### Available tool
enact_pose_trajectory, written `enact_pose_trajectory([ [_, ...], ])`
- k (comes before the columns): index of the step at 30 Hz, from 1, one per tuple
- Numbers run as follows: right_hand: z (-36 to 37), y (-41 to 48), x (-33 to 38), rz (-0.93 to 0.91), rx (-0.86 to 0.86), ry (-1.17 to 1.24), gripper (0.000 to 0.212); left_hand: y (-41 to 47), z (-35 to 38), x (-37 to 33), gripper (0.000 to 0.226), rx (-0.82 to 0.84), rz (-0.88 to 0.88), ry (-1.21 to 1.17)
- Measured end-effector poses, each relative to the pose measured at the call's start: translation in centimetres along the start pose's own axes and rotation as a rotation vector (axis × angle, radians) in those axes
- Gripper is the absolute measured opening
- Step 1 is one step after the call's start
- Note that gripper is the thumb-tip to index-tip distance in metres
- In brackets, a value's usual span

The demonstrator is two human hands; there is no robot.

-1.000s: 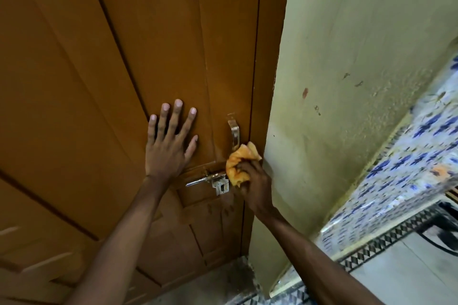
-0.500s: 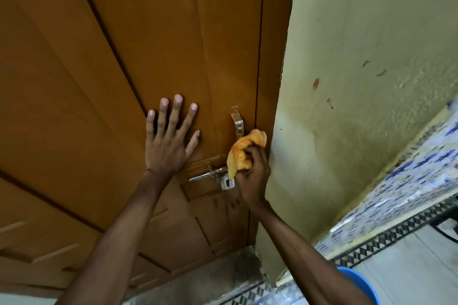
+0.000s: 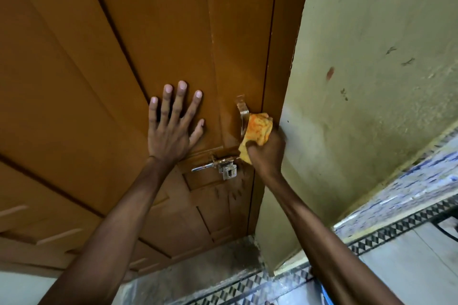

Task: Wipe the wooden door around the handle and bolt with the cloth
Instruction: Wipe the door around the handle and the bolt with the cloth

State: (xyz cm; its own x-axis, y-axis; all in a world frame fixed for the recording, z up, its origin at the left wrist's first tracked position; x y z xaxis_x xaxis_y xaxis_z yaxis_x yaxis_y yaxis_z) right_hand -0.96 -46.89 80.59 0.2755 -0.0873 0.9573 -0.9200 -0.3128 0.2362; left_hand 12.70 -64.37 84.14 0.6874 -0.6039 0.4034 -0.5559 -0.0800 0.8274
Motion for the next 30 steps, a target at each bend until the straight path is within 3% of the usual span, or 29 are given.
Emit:
enact_pose_trajectory([
  [2, -0.9, 2.2, 2.2, 0.046, -0.009, 0.021, 0.012, 0.1, -0.1, -0.1, 0.068, 0.002, -0.002, -0.004],
  [3, -1.0, 3.0, 3.7, 0.039, 0.019, 0.069, 0.013, 0.1, -0.2, -0.1, 0.068, 0.004, -0.008, -0.005],
  [5, 0.1, 3.4, 7.1, -0.044, 0.153, 0.186, 0.029, 0.0, -0.3, 0.1, 0.067, 0.005, -0.015, -0.012],
  [7, 2.1, 2.9, 9.4, -0.150, 0.221, 0.121, 0.046, 0.1, -0.4, 0.1, 0.066, 0.014, -0.009, -0.021],
  [10, 2.0, 1.4, 9.4, -0.210, -0.052, 0.153, 0.044, -0.3, -0.1, 0.1, 0.067, 0.014, 0.027, -0.038],
  [12, 0.2, 0.6, 7.0, -0.096, -0.244, 0.313, 0.037, -0.2, 0.0, 0.2, 0.067, 0.002, 0.023, -0.007],
  [14, -1.0, 0.3, 4.2, 0.017, -0.328, 0.379, 0.043, -0.2, -0.3, 0.2, 0.067, -0.001, 0.015, -0.029],
  [17, -1.1, 0.1, 2.3, 0.047, -0.275, 0.357, 0.049, -0.2, -0.2, 0.0, 0.067, 0.011, 0.022, -0.023],
  [21, -0.3, -0.2, 1.3, 0.070, -0.116, 0.130, 0.037, -0.2, -0.2, 0.1, 0.068, 0.002, 0.005, -0.030],
  [25, -0.4, 1.3, 2.2, 0.089, 0.024, 0.121, 0.036, -0.1, -0.1, 0.1, 0.068, 0.000, 0.000, -0.026],
  [30, -0.6, 2.7, 3.0, 0.067, 0.078, 0.133, 0.032, -0.2, 0.1, 0.0, 0.068, -0.014, -0.005, -0.030],
])
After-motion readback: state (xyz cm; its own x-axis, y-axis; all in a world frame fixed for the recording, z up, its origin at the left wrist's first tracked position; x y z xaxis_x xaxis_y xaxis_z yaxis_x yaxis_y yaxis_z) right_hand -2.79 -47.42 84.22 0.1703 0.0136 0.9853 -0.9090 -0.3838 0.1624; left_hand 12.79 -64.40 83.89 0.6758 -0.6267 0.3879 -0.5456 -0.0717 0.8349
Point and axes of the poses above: each hand's wrist, its own y-axis towards the middle knuckle, its own z-axis out of the palm, x = y × z, the point moved 5 cm from there along y, towards the middle knuckle, and after that the axes turned 10 degrees about y, right-handed, at the moved point
